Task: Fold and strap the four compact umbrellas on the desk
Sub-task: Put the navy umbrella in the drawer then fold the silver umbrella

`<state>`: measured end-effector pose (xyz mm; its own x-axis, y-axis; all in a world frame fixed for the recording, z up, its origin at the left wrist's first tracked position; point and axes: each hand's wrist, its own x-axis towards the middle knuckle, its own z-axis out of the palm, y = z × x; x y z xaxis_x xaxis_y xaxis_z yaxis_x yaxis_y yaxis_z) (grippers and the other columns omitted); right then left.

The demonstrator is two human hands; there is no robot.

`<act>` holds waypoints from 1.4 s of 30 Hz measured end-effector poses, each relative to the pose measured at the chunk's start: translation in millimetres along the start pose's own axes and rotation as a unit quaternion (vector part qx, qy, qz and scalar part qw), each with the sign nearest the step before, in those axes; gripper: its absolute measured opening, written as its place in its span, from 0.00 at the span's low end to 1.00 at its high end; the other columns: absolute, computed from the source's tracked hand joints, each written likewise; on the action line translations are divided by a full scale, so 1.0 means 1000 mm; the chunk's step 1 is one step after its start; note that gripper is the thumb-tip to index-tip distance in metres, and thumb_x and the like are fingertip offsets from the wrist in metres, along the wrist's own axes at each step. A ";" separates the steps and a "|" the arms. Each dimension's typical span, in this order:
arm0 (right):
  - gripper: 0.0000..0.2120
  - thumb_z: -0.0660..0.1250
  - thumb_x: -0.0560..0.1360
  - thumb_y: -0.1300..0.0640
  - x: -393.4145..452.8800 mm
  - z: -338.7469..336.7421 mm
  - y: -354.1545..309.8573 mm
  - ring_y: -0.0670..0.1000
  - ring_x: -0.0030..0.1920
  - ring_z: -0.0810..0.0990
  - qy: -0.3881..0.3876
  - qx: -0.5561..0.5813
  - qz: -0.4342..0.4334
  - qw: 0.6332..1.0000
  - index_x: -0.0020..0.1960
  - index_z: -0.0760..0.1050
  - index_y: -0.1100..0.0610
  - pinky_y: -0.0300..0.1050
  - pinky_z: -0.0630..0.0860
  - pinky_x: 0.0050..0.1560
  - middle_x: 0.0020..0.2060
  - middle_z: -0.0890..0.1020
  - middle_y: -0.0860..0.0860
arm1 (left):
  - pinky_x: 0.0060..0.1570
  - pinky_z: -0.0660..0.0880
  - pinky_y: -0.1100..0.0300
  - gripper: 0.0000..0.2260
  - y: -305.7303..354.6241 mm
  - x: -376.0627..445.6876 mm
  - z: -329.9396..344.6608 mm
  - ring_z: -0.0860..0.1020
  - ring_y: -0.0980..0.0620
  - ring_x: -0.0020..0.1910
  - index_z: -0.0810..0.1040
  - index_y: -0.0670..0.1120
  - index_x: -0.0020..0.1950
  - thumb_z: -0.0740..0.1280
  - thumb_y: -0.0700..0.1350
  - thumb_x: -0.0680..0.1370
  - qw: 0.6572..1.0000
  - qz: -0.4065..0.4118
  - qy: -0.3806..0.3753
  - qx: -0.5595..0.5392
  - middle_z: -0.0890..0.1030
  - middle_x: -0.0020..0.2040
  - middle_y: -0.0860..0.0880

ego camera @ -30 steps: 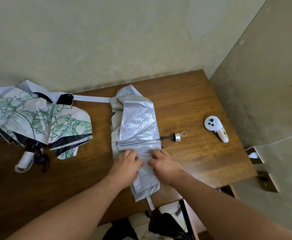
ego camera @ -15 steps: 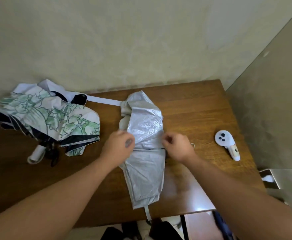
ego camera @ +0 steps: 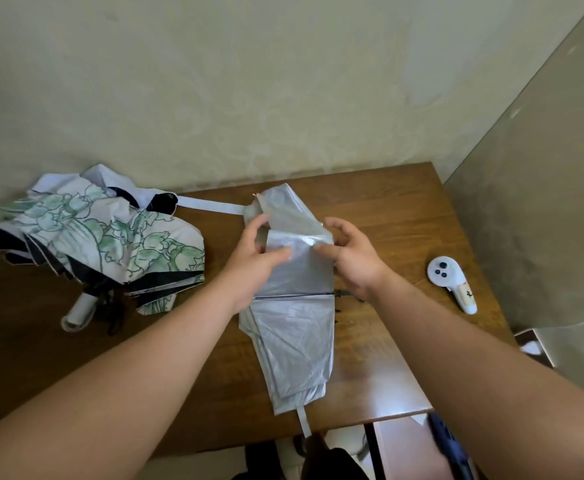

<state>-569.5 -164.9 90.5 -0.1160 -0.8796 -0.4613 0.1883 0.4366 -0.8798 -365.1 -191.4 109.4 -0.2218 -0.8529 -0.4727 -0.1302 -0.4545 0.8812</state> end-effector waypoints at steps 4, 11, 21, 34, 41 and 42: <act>0.29 0.81 0.65 0.59 -0.017 -0.001 0.006 0.62 0.55 0.85 -0.023 0.000 0.002 1.000 0.64 0.80 0.47 0.62 0.80 0.61 0.61 0.81 0.66 | 0.73 0.70 0.46 0.35 -0.001 -0.018 -0.010 0.75 0.52 0.70 0.68 0.70 0.74 0.77 0.59 0.69 1.000 -0.011 -0.009 -0.026 0.75 0.73 0.54; 0.20 0.73 0.73 0.73 -0.050 0.001 0.017 0.53 0.45 0.79 -0.016 -0.017 -0.050 0.998 0.60 0.83 0.54 0.51 0.79 0.52 0.48 0.79 0.57 | 0.66 0.78 0.47 0.18 -0.001 -0.048 -0.020 0.81 0.50 0.63 0.80 0.69 0.61 0.75 0.47 0.78 0.991 0.081 -0.010 0.109 0.84 0.62 0.49; 0.17 0.74 0.74 0.65 -0.075 0.006 0.007 0.48 0.47 0.85 0.091 -0.258 -0.117 0.955 0.55 0.84 0.46 0.46 0.83 0.51 0.47 0.86 0.44 | 0.51 0.79 0.63 0.19 0.030 -0.073 -0.013 0.81 0.62 0.45 0.83 0.59 0.64 0.76 0.41 0.76 0.909 0.222 0.043 0.350 0.84 0.48 0.56; 0.06 0.77 0.74 0.57 -0.089 -0.006 0.003 0.44 0.45 0.82 0.093 -0.393 -0.169 0.899 0.41 0.83 0.48 0.44 0.79 0.48 0.39 0.85 0.40 | 0.45 0.77 0.58 0.06 0.017 -0.076 -0.023 0.77 0.54 0.44 0.88 0.52 0.54 0.76 0.46 0.77 0.836 0.304 0.049 0.455 0.77 0.46 0.54; 0.24 0.81 0.67 0.55 -0.098 -0.018 0.025 0.54 0.53 0.72 -0.003 -0.595 -0.322 0.736 0.61 0.79 0.48 0.47 0.73 0.50 0.55 0.74 0.49 | 0.55 0.74 0.59 0.05 -0.009 -0.095 -0.035 0.76 0.58 0.53 0.88 0.54 0.52 0.76 0.46 0.77 0.824 0.323 -0.044 0.463 0.81 0.50 0.60; 0.23 0.80 0.67 0.56 -0.100 -0.017 0.027 0.55 0.53 0.72 -0.009 -0.613 -0.333 0.717 0.60 0.79 0.48 0.47 0.73 0.47 0.57 0.74 0.50 | 0.55 0.74 0.58 0.05 -0.013 -0.098 -0.036 0.76 0.59 0.53 0.87 0.54 0.52 0.76 0.46 0.77 0.823 0.322 -0.053 0.465 0.81 0.49 0.61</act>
<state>-569.6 -62.3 111.0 0.2319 -0.9676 0.0996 -0.9023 -0.2522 -0.3497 -306.5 -111.1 144.6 -0.6114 -0.7899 0.0478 -0.6240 0.5184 0.5847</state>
